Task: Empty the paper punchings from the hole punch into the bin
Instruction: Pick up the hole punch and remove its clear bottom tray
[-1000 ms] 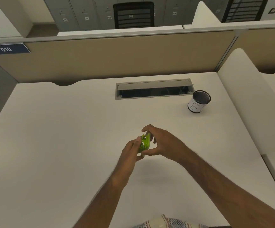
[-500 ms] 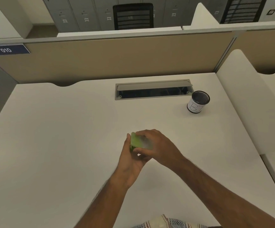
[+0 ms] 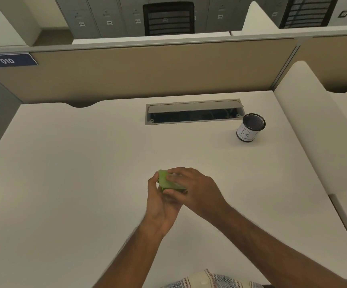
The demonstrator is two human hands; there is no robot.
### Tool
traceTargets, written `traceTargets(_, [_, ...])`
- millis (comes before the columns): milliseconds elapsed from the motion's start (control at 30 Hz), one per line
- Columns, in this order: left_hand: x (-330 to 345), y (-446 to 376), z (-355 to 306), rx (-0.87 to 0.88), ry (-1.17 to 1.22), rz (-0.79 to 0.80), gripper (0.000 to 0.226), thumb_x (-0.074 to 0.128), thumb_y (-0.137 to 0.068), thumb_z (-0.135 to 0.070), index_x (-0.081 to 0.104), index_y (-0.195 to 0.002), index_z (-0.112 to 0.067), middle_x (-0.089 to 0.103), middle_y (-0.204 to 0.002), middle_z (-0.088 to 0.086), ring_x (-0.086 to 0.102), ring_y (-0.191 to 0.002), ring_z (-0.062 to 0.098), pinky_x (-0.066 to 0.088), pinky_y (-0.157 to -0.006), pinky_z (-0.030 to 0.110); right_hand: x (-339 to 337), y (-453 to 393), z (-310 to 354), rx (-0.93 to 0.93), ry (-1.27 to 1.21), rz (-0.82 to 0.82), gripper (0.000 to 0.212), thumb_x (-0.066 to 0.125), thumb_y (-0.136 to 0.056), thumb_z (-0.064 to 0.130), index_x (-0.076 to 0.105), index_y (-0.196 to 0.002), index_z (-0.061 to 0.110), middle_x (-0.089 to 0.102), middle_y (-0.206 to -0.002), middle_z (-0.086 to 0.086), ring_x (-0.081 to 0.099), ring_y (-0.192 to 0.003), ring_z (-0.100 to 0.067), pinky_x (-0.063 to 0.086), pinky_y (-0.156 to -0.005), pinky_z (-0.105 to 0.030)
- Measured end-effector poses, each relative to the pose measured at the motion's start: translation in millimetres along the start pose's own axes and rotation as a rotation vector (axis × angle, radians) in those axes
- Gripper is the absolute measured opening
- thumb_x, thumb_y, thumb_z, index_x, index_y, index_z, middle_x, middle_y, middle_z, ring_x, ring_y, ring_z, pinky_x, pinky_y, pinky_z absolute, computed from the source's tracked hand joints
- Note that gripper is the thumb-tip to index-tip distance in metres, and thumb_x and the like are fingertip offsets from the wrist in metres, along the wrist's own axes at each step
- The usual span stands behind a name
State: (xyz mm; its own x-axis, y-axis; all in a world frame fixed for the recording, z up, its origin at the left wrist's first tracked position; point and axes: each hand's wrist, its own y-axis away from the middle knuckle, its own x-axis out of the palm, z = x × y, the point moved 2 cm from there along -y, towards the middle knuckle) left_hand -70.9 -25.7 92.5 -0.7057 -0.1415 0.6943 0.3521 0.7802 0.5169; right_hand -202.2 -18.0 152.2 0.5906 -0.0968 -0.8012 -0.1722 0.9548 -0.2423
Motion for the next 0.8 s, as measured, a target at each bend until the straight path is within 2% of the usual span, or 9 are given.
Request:
traceTargets(100, [5.4, 2.1, 1.8, 0.013, 0.003, 0.035, 0.055, 0.079, -0.083, -0.057, 0.078, -0.117, -0.013, 0.077, -0.116, 0.011, 0.077, -0.106, 0.023, 0.065, -0.086, 0.034, -4.9, -4.0, 9.9, -0.049, 0.056, -0.035, 0.034, 0.055, -0.096, 0.055, 0.079, -0.112, 0.036, 0.072, -0.125, 0.019, 0.068, -0.106, -0.005, 0.054, -0.065, -0.021])
traceTargets(200, [8.7, 2.1, 0.8, 0.014, -0.007, 0.042, 0.068, 0.075, -0.084, -0.061, 0.073, -0.133, -0.014, 0.073, -0.132, 0.011, 0.073, -0.12, 0.025, 0.062, -0.097, 0.037, -8.7, -6.8, 19.2, -0.073, 0.085, -0.025, 0.03, 0.055, -0.097, 0.051, 0.08, -0.107, 0.036, 0.074, -0.12, 0.019, 0.07, -0.097, -0.006, 0.049, -0.062, -0.019])
traceTargets(333, [9.1, -1.6, 0.5, 0.009, -0.022, 0.015, 0.074, 0.067, -0.088, -0.065, 0.066, -0.143, -0.016, 0.064, -0.151, 0.015, 0.063, -0.14, 0.025, 0.06, -0.103, 0.038, -11.8, -8.7, 25.3, -0.109, 0.126, -0.022, 0.017, 0.071, -0.096, 0.036, 0.083, -0.105, 0.028, 0.078, -0.113, 0.016, 0.074, -0.087, -0.007, 0.045, -0.061, -0.019])
traceTargets(400, [8.0, -3.7, 1.8, 0.015, -0.034, -0.013, 0.075, 0.069, -0.083, -0.067, 0.069, -0.14, -0.018, 0.066, -0.15, 0.016, 0.064, -0.139, 0.025, 0.06, -0.104, 0.039, -10.7, -9.6, 30.6, -0.112, 0.143, -0.044, 0.012, 0.079, -0.09, 0.029, 0.086, -0.099, 0.024, 0.08, -0.105, 0.013, 0.076, -0.084, -0.007, 0.046, -0.061, -0.018])
traceTargets(467, [6.6, -6.1, 3.1, 0.023, -0.041, -0.052, 0.07, 0.065, -0.087, -0.068, 0.072, -0.137, -0.02, 0.068, -0.148, 0.015, 0.067, -0.135, 0.026, 0.059, -0.105, 0.039, -9.6, -10.1, 35.7, -0.118, 0.156, -0.105, 0.009, 0.082, -0.084, 0.024, 0.087, -0.091, 0.021, 0.082, -0.097, 0.011, 0.078, -0.081, -0.006, 0.054, -0.061, -0.02])
traceTargets(600, [2.2, -13.1, 5.6, 0.011, -0.017, -0.083, 0.069, 0.046, -0.098, -0.07, 0.073, -0.136, -0.019, 0.069, -0.145, 0.017, 0.067, -0.135, 0.028, 0.058, -0.107, 0.04, -7.9, -11.5, 26.1, -0.079, 0.049, -0.043, 0.016, 0.079, -0.092, 0.03, 0.086, -0.102, 0.021, 0.082, -0.107, 0.01, 0.079, -0.089, -0.009, 0.061, -0.068, -0.025])
traceTargets(800, [-3.5, -12.3, 7.0, 0.023, 0.032, -0.034, 0.076, 0.05, -0.098, -0.074, 0.069, -0.139, -0.013, 0.065, -0.15, 0.019, 0.065, -0.137, 0.028, 0.061, -0.1, 0.04, -6.1, -11.9, 20.4, 0.022, -0.089, 0.002, 0.026, 0.063, -0.098, 0.044, 0.082, -0.105, 0.028, 0.08, -0.11, 0.016, 0.075, -0.092, -0.006, 0.061, -0.075, -0.026])
